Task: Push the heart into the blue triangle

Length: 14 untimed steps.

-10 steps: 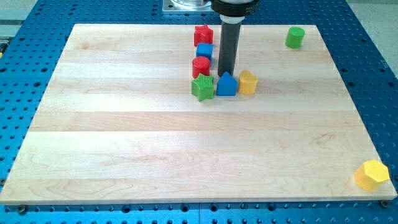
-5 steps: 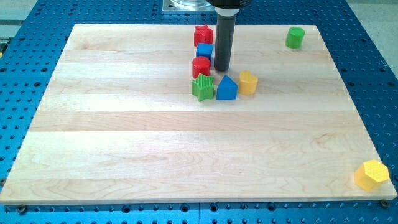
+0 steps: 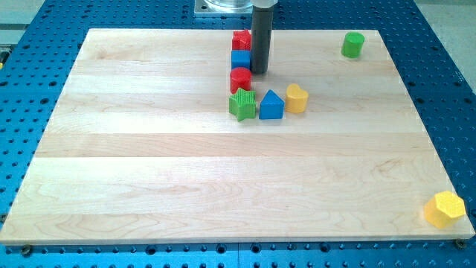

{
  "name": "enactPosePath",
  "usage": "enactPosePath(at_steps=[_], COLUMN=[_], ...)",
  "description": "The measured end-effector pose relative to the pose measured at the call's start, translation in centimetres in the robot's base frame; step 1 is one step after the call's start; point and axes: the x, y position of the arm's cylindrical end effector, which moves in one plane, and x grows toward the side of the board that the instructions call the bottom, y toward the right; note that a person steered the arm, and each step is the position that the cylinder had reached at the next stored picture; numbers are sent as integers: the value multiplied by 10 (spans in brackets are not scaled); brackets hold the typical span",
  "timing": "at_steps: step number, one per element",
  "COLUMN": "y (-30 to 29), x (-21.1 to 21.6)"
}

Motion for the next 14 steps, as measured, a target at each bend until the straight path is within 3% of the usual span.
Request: enactPosePath(at_steps=[3,5,12,14], y=[64,62,80,80], x=[8,51,69,96])
